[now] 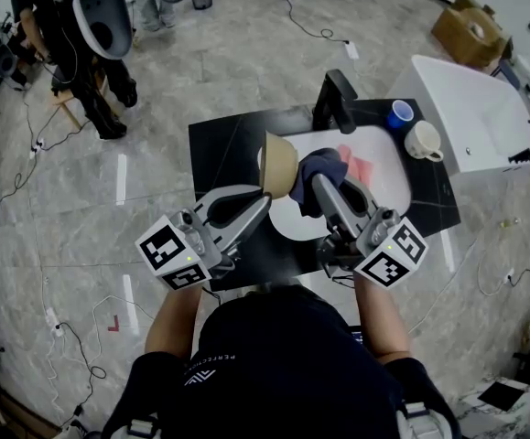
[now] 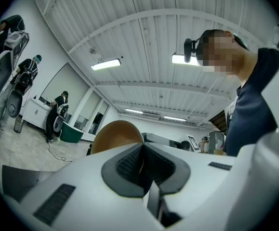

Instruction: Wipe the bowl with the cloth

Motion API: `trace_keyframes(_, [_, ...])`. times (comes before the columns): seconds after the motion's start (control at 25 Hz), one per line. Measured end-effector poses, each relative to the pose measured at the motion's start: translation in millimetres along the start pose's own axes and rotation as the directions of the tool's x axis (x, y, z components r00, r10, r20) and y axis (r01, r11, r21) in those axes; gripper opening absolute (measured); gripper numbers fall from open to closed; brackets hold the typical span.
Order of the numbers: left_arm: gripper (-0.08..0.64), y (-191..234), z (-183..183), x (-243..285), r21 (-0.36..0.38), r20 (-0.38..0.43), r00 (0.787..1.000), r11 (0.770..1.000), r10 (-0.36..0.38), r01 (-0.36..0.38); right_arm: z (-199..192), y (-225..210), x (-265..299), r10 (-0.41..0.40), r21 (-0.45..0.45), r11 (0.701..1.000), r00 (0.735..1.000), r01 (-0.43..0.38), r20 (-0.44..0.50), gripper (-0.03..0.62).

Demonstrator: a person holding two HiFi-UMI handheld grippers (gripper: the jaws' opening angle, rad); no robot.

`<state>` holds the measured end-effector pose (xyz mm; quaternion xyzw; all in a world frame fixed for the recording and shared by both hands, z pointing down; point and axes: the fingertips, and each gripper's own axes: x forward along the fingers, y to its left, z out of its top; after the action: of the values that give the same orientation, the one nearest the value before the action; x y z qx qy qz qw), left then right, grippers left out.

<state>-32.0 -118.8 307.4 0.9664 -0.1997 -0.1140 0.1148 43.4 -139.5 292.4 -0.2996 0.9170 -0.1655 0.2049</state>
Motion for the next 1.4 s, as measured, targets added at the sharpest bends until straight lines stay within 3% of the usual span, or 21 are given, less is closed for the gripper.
trace_keyframes(0.16, [0.012, 2, -6, -2, 0.007, -0.033, 0.999, 1.0, 0.01, -0.01, 5, -3, 0, -0.01, 0.009, 1.0, 1.0, 0.01, 0.022, 0.048])
trace_keyframes(0.4, [0.012, 13, -15, -5, 0.077, -0.082, 0.991, 0.992, 0.107, -0.101, 4, -3, 0, -0.017, -0.006, 1.0, 1.0, 0.018, 0.016, 0.048])
trace_keyframes(0.68, [0.012, 29, -22, -5, 0.205, -0.137, 0.959, 0.954, 0.248, -0.217, -2, -2, 2, -0.018, -0.016, 1.0, 1.0, 0.017, -0.005, 0.048])
trace_keyframes(0.96, [0.012, 33, -29, -7, 0.267, -0.168, 0.939, 0.931, 0.3, -0.25, -13, -2, 1, -0.042, -0.053, 0.998, 0.998, 0.04, -0.042, 0.048])
trace_keyframes(1.4, [0.012, 36, -37, -9, 0.304, -0.185, 0.926, 0.915, 0.33, -0.265, -37, -16, -1, -0.125, -0.117, 0.987, 0.984, 0.11, -0.129, 0.048])
